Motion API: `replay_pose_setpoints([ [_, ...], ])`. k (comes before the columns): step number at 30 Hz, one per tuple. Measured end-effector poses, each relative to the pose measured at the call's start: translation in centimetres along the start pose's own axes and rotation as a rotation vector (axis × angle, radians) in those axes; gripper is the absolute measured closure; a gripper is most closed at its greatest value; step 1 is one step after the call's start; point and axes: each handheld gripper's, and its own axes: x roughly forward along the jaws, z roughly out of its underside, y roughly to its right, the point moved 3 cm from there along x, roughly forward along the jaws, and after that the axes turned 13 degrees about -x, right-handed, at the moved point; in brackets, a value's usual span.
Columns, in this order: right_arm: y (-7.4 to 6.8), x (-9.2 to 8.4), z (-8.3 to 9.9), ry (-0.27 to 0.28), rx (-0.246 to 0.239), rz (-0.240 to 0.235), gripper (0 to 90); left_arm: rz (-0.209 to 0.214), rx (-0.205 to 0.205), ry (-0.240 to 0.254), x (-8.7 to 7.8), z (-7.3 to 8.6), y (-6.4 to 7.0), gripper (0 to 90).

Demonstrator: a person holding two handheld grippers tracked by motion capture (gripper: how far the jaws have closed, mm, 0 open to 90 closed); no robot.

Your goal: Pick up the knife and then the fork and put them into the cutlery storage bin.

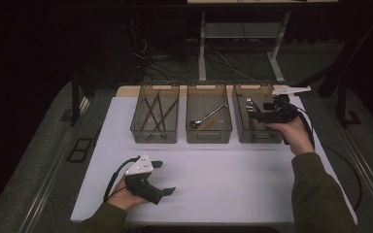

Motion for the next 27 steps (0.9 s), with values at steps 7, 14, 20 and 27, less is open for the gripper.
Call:
replay_pose_setpoints([
  [7, -2.8, -1.3, 1.7, 0.013, -0.059, -0.023, 18.8, 0.004, -0.004, -0.005, 0.0, 0.1, 0.1, 0.0],
  [14, -4.8, -3.0, 3.5, 0.086, -0.067, -0.067, 17.9, 0.007, -0.011, -0.011, -0.1, 0.2, 0.0, 0.0],
  [20, -6.5, -3.9, 5.1, 0.105, -0.100, -0.083, 17.8, 0.007, -0.006, -0.015, -0.2, 0.1, 0.0, 0.0],
  [27, -8.2, -4.4, 7.3, 0.125, -0.107, -0.104, 14.6, 0.005, -0.005, -0.014, -0.2, 0.1, 0.0, 0.0],
])
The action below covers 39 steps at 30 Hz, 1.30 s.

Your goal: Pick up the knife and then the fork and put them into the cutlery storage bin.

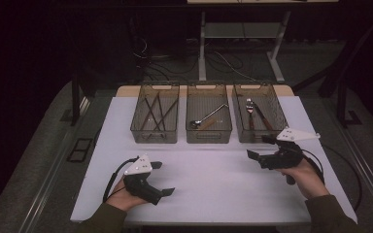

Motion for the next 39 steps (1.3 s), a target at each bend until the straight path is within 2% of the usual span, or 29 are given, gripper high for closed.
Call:
replay_pose_setpoints([
  [4, -0.7, -0.2, 1.0, -0.003, -0.003, -0.006, 14.7, -0.001, -0.001, 0.000, 0.0, 0.0, 0.0, 0.0],
  [10, -1.9, -0.4, 2.3, -0.041, -0.021, -0.019, 14.7, -0.001, -0.001, 0.000, 0.0, 0.0, 0.0, 0.0],
  [16, -3.3, -1.0, 3.6, -0.049, -0.038, -0.041, 14.6, 0.000, 0.000, -0.001, 0.0, 0.0, 0.0, 0.0],
  [22, -4.3, -1.4, 4.6, -0.056, -0.034, -0.070, 14.6, -0.001, -0.003, 0.002, 0.0, 0.0, 0.1, 0.0],
  [29, -4.7, -1.5, 5.0, -0.045, -0.038, -0.061, 14.7, 0.001, -0.005, 0.004, -0.1, 0.1, 0.3, 0.0],
  [34, -4.5, -1.3, 5.4, -0.066, -0.029, -0.062, 14.6, 0.002, -0.004, 0.005, -0.1, 0.1, 0.3, 0.0],
  [39, -4.5, -1.4, 5.3, -0.063, -0.023, -0.063, 14.6, 0.000, 0.005, -0.004, -0.1, 0.1, 0.2, 0.0],
])
